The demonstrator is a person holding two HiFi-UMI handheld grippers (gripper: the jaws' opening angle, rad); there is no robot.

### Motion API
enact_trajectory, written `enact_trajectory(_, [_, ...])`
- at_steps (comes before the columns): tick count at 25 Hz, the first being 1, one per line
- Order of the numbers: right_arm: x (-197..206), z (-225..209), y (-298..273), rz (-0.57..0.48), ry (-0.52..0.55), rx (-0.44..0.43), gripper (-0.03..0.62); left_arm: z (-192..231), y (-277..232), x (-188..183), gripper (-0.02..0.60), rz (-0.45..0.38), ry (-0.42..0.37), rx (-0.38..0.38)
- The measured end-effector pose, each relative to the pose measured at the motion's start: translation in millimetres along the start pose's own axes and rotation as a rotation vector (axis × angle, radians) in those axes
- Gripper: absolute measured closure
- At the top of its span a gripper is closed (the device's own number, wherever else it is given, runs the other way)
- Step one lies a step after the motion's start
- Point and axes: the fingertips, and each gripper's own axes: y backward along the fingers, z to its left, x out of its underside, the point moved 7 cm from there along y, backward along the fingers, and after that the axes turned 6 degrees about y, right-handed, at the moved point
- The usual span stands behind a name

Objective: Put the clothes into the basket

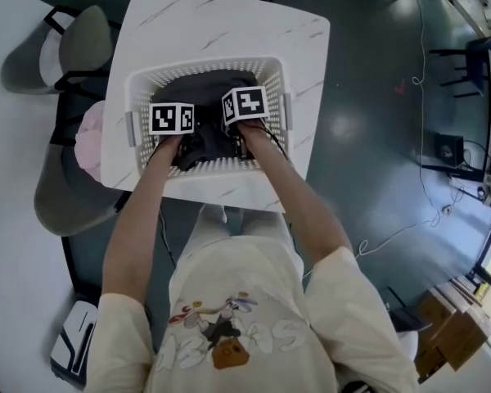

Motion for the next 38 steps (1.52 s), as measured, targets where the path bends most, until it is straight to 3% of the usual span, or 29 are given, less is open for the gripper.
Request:
enact_trajectory(7, [6,1,17,-0.022,-0.011,0.024,0.344,0,17,1,0.252,-0.012,-0.016,0.025])
enact_trajectory(12, [5,3,33,-0.050,-0.013,0.041,0.339,-2,36,-5,0.252,-0.069,0.056,0.073])
enact_trajectory(23, [4,16,65,-0.095,-0.048,0.042,0.336,-11,70,-10,0.252,-0.142,0.134,0.079])
enact_trajectory(38, [8,42,109,-0.182,-0.097,0.002,0.338,-38,125,-12,0.253,-0.235,0.035,0.049])
